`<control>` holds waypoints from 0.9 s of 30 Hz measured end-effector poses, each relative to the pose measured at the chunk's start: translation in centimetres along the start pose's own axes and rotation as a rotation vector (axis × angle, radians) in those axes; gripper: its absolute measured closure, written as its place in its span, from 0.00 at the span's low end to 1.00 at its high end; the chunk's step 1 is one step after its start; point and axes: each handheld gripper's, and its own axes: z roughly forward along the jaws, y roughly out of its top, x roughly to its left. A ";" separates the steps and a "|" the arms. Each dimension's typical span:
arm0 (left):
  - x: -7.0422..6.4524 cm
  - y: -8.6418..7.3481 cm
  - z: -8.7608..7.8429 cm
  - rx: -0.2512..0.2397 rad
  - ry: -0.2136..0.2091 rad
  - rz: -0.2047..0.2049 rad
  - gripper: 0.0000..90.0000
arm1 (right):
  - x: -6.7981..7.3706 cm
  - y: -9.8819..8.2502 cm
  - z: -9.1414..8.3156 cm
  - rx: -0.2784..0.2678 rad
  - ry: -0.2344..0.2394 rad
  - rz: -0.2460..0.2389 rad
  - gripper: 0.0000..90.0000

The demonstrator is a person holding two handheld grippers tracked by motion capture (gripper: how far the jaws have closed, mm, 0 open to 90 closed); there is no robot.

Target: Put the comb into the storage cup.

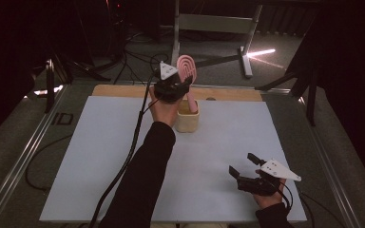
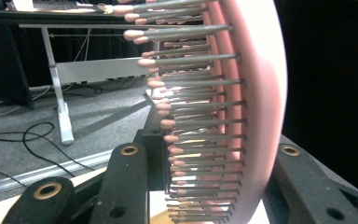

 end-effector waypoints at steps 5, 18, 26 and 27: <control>-0.1 -0.3 0.2 0.007 -0.002 -0.002 0.71 | 0.0 0.0 0.0 0.000 0.000 0.000 0.12; -0.2 -0.6 0.5 0.009 -0.008 -0.005 0.71 | 0.0 0.0 0.1 0.000 0.001 0.001 0.12; -0.2 -0.6 0.6 0.004 -0.007 -0.012 0.71 | 0.0 0.0 0.1 0.002 0.002 0.001 0.12; -0.2 -0.6 0.6 0.004 -0.007 -0.012 0.71 | 0.0 0.0 0.1 0.003 0.002 0.001 0.12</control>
